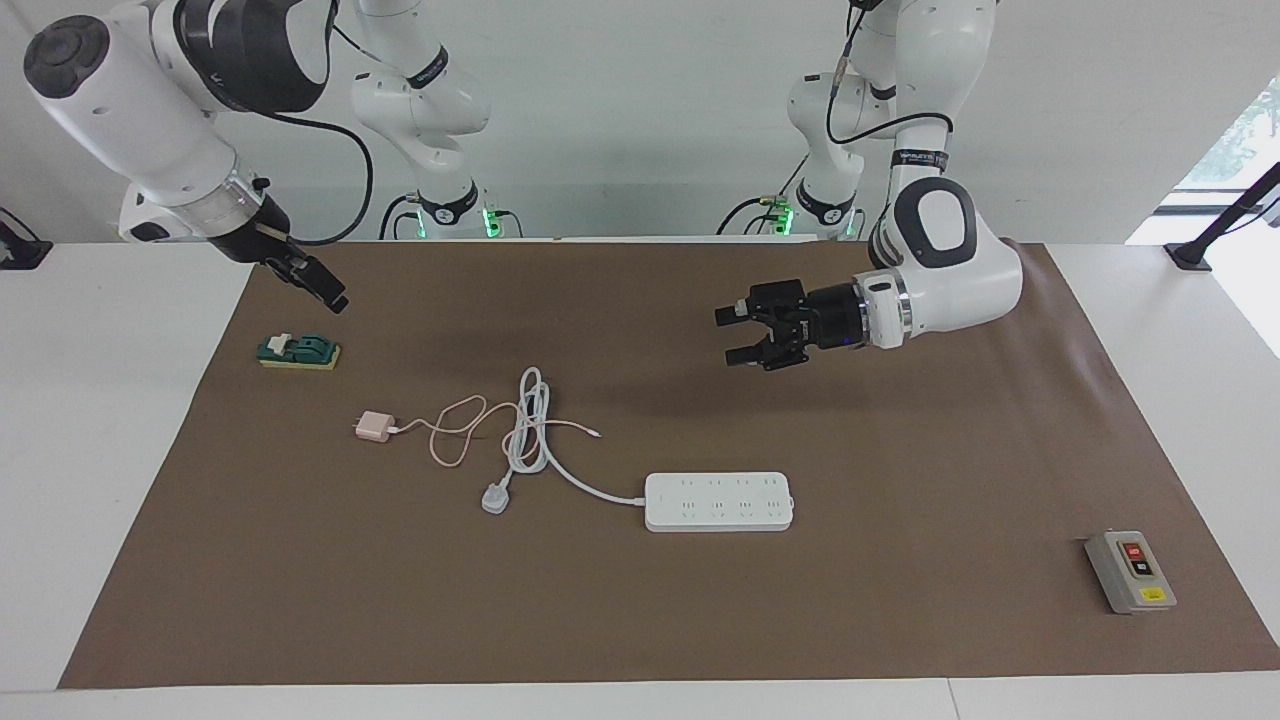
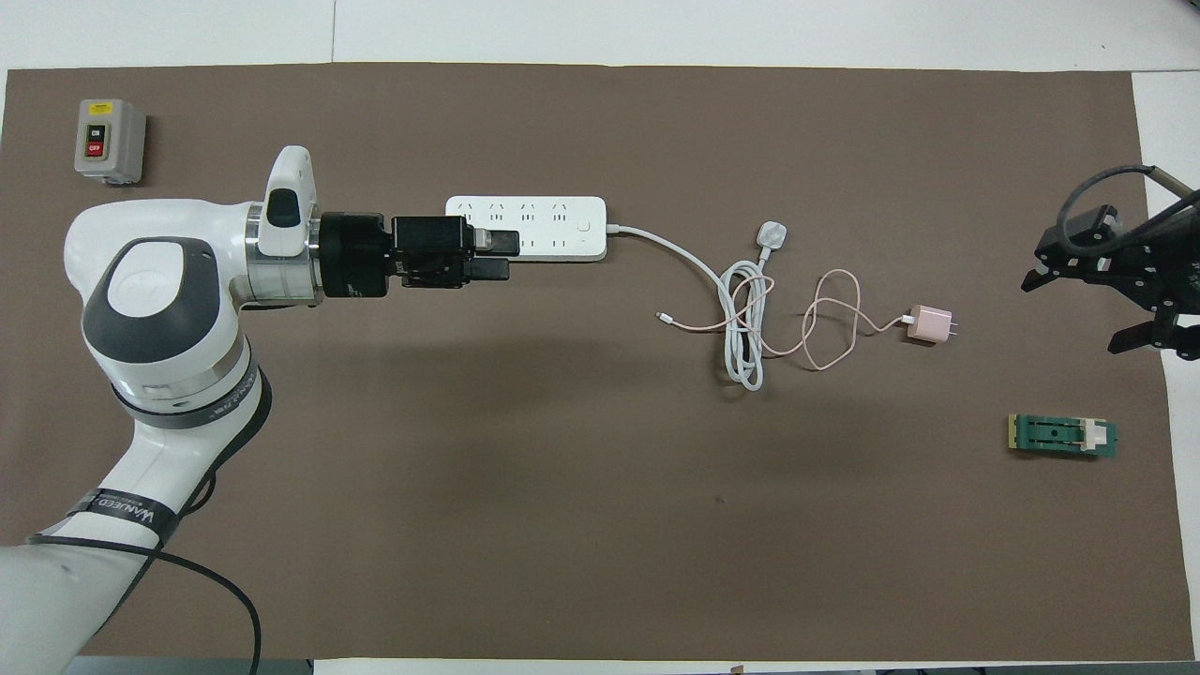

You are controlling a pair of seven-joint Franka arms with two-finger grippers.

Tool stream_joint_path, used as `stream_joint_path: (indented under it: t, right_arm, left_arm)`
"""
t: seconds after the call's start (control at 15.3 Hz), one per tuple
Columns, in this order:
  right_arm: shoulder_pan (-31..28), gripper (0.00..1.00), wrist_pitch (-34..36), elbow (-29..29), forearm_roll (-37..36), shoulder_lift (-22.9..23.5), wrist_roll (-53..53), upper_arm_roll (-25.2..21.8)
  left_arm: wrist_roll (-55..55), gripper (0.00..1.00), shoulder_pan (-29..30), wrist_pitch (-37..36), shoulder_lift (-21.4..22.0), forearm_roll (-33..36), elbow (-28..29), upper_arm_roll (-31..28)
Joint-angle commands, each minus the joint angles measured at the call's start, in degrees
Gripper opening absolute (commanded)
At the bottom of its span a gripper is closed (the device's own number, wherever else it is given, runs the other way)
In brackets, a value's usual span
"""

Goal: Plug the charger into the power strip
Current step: 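Reach the left gripper to the white power strip's end and grasp it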

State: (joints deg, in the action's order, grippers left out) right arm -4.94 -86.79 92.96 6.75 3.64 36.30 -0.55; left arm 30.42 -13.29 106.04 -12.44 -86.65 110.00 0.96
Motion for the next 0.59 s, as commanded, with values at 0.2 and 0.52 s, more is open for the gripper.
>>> stream_joint_path:
  t: [0.2,0.52]
  right_arm:
    - [-1.2,1.00,-12.2,9.8,2.6,0.4,18.5,0.2]
    - [-5.7,1.00,-21.3,16.5,12.6,3.1,25.6,0.1]
  left_arm:
    - [3.9,1.00,-3.0,-2.6,-3.3,-8.8,0.2,-0.6]
    - [3.7,1.00,-3.4,-2.4,-3.4,-9.1,0.3,-0.5]
